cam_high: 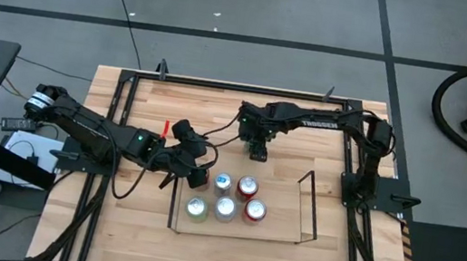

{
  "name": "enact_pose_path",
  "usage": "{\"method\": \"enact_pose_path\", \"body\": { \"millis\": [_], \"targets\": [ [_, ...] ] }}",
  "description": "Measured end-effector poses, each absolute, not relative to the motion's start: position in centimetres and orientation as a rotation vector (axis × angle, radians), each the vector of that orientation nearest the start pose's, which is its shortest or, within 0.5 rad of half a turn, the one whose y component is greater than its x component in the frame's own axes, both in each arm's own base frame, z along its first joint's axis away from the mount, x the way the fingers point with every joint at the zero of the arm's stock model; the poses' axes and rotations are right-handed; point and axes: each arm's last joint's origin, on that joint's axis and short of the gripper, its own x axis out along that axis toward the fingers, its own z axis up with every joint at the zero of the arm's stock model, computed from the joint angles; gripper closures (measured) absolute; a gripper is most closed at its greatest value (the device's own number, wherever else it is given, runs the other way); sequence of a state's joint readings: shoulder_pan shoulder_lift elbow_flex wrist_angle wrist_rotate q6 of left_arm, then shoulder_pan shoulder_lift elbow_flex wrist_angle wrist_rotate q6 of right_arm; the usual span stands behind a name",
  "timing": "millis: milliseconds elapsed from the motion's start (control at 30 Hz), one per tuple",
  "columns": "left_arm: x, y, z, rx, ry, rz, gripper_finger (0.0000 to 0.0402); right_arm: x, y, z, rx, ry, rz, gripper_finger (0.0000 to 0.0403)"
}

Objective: Place canned beverage on shelf
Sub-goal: Put the green soda can on the shelf

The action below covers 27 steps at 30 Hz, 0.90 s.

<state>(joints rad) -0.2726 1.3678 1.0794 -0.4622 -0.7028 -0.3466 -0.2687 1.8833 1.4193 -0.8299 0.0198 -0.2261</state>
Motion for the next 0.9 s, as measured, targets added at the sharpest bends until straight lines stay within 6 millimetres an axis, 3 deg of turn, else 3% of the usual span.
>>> {"method": "enact_pose_path", "body": {
  "millis": [200, 533, 900],
  "targets": [
    [27.9, -5.9, 28.9, 0.025, 0.583, 0.516, 0.0049, 35.0, -9.6, 22.7, -0.056, 1.29, -0.095, 0.008],
    [27.9, -5.9, 28.9, 0.025, 0.584, 0.516, 0.0049, 32.0, -7.8, 30.4, -0.127, 1.187, -0.063, 0.0073],
    [27.9, -5.8, 28.9, 0.025, 0.583, 0.516, 0.0049, 29.9, -4.4, 32.8, -0.12, 1.159, 0.032, 0.0071]
  ]
}}
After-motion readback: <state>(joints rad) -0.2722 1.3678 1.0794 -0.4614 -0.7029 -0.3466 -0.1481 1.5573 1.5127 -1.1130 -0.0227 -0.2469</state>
